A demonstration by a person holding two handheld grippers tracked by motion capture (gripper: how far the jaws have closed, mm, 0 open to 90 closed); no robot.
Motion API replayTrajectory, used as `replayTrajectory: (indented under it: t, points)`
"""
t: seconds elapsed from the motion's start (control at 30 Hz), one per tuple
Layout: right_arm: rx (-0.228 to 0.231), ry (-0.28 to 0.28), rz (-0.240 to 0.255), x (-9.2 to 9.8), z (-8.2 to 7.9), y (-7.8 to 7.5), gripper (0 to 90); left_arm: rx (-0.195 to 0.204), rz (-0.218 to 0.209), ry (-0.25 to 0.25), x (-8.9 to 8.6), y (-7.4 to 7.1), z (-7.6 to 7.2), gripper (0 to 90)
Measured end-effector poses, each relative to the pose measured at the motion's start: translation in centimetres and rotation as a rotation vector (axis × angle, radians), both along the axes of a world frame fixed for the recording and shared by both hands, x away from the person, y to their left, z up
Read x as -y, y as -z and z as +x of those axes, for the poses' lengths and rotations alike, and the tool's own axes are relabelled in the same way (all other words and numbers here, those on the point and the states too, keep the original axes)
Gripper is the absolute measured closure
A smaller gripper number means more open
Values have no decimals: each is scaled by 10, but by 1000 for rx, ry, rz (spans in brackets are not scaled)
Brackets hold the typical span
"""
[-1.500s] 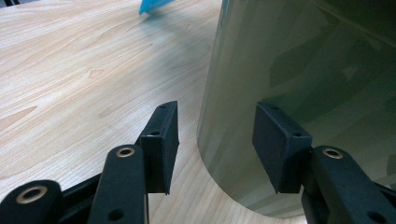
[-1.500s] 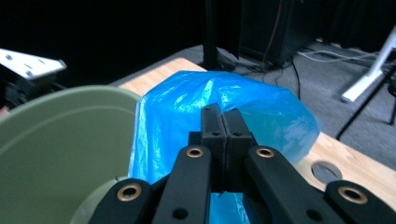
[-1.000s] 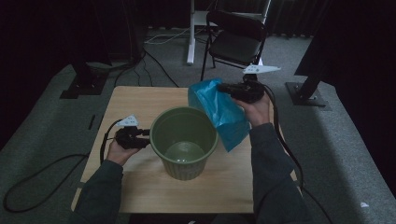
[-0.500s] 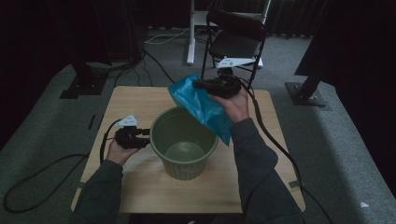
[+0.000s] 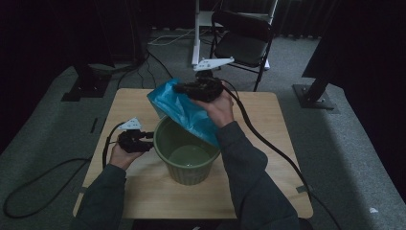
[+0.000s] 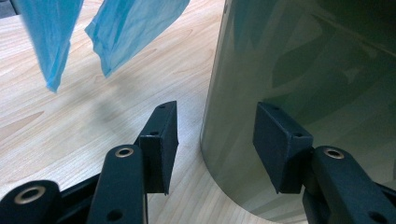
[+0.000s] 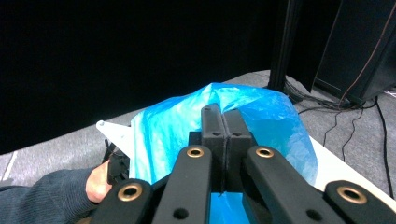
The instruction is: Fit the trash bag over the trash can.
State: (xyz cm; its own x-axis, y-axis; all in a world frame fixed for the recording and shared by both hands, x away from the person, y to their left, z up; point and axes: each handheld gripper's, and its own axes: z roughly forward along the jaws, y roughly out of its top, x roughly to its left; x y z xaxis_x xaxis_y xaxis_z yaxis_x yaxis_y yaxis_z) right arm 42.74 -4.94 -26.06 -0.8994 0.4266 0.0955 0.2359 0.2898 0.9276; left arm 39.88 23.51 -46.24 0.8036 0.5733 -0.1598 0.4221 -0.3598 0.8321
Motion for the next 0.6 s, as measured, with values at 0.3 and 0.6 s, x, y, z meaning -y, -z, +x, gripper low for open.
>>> replayTrajectory:
  t: [0.3, 0.6]
  points:
    - [9, -21, 37, -20, -3, -14, 900, 5, 1, -2, 0, 0, 0, 499]
    - [11, -1, -38, -22, -1, 0, 900, 9, 11, -4, 1, 0, 1, 500]
